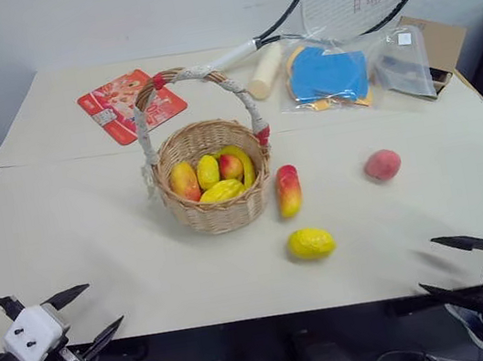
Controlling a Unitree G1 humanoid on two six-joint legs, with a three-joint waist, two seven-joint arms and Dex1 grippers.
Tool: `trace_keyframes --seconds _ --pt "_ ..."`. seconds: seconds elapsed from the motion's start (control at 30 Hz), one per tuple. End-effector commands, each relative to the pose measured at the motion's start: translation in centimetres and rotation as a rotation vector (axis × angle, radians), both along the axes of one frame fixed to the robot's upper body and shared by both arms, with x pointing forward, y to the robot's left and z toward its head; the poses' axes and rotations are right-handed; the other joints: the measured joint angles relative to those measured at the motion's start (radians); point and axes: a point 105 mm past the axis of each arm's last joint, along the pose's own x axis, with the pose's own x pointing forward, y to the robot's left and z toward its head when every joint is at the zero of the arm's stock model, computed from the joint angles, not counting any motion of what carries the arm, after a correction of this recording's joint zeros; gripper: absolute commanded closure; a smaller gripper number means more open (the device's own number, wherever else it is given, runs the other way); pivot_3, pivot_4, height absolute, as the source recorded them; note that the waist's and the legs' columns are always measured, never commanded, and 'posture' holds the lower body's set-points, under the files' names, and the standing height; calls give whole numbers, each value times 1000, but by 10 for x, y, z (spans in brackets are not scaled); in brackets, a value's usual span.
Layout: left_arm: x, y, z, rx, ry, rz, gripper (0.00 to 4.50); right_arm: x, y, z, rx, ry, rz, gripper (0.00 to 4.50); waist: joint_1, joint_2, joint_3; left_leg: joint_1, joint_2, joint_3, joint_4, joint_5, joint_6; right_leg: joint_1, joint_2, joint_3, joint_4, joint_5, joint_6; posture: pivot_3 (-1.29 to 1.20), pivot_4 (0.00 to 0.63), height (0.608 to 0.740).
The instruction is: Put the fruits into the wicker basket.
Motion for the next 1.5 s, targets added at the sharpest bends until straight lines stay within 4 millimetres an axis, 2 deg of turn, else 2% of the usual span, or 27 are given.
trace_keyframes --seconds 0.03,0.2,0.3,0.4,0.5,0.6,0.7,0.77,0.87,1.0,1.1,1.17,1.23,1.33,1.43,1.5 --pt "1 -11 7 -29 -22 -30 0 1 7 6 23 -39 6 8 0 0 0 0 0 0 0 0 0 0 0 0 0 0 0 0 150 740" --pt "5 -25 17 -142 -19 -88 0 5 13 6 38 -37 17 8 0 1 0 0 0 0 -1 0 0 0 0 0 0 0 0 0 150 740" --pt "3 -32 19 -204 55 -118 0 7 14 6 41 -32 24 8 0 1 0 0 0 0 -1 0 0 0 0 0 0 0 1 0 150 740" --pt "-3 -59 30 -263 125 -260 0 9 25 9 40 18 88 8 0 1 0 0 0 0 0 0 0 0 0 0 0 0 1 0 150 740" --pt "-2 -86 43 -275 138 -383 0 21 74 39 91 56 238 8 -2 4 2 0 0 0 1 0 0 0 -1 0 1 1 1 0 150 740" --pt "6 -109 43 -226 124 -471 0 47 120 58 72 94 313 8 -10 4 2 1 0 0 1 1 0 0 0 1 2 2 1 0 150 740" --pt "11 -121 47 -254 113 -498 0 67 136 58 3 111 311 8 -5 4 2 1 0 -1 1 2 -1 -2 2 1 2 3 3 0 150 740" --pt "12 -127 48 -259 109 -517 0 79 144 52 -47 145 296 8 5 4 1 -1 0 -3 0 1 -3 -6 3 -1 3 9 13 0 150 740" --pt "13 -131 51 -263 102 -525 0 95 152 42 -91 193 279 8 10 4 1 -6 1 -3 1 -2 -1 -10 3 -1 1 8 14 0 150 740" --pt "13 -129 55 -256 89 -517 0 92 157 28 -134 296 337 8 10 4 1 -9 0 -1 4 -5 2 -12 2 -1 1 8 14 0 150 740" --pt "14 -126 59 -266 76 -498 0 86 162 24 -127 354 396 591 11 4 1 -12 0 0 7 -6 4 -14 1 -1 1 8 14 0 150 740" --pt "14 -124 59 -263 71 -491 0 85 167 28 -93 335 427 1196 10 4 1 -16 1 0 14 -7 4 -17 2 -1 3 9 16 0 150 740" --pt "13 -121 60 -265 63 -479 0 91 173 36 -45 262 432 1670 4 3 1 -18 1 0 18 -7 4 -18 2 -1 6 10 17 0 150 740" --pt "14 -116 65 -305 36 -439 0 78 176 53 37 251 525 1705 1 4 2 -17 0 0 19 -7 5 -18 2 0 10 11 19 0 150 740" --pt "17 -105 78 -397 -16 -363 0 68 192 96 204 238 587 1705 2 4 2 -17 0 -1 21 -7 5 -18 1 -1 13 11 20 0 150 740" --pt "20 -98 87 -469 -65 -311 0 72 210 121 281 204 582 1705 -5 4 2 -16 0 -1 23 -7 5 -18 1 0 16 11 20 0 150 740"
